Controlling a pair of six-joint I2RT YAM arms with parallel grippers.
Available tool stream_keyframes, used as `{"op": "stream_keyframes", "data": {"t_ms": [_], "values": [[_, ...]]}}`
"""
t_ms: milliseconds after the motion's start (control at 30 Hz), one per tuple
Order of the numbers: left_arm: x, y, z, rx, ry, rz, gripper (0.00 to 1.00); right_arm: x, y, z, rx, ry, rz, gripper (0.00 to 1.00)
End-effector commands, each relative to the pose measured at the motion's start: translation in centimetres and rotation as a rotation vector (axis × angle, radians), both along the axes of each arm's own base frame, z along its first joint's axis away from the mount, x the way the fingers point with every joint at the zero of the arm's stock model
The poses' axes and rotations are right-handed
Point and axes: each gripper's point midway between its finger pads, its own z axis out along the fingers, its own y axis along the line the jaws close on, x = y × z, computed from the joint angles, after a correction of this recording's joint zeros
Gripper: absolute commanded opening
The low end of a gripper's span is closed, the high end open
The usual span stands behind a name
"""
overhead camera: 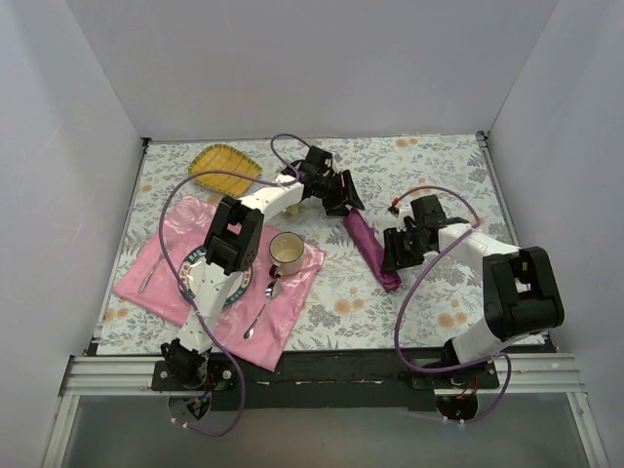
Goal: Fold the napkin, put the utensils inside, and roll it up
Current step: Roll the napkin with the utensil
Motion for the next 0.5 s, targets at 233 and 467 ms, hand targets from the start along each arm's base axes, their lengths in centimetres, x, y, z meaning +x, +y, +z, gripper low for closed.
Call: {"op": "stream_keyframes", "data": {"t_ms": [233, 467], "values": [[-0.3, 1.9, 11.4, 0.008, -0.104, 0.071, 0.56, 4.5, 0.4, 6.6, -0.315, -0.319, 0.077, 0.78], [-1.5, 5.5, 14.2, 0.047, -0.059, 0.23, 0.57, 5.6, 2.8, 6.5, -0.545, -0.436, 0.13, 0.82]]}}
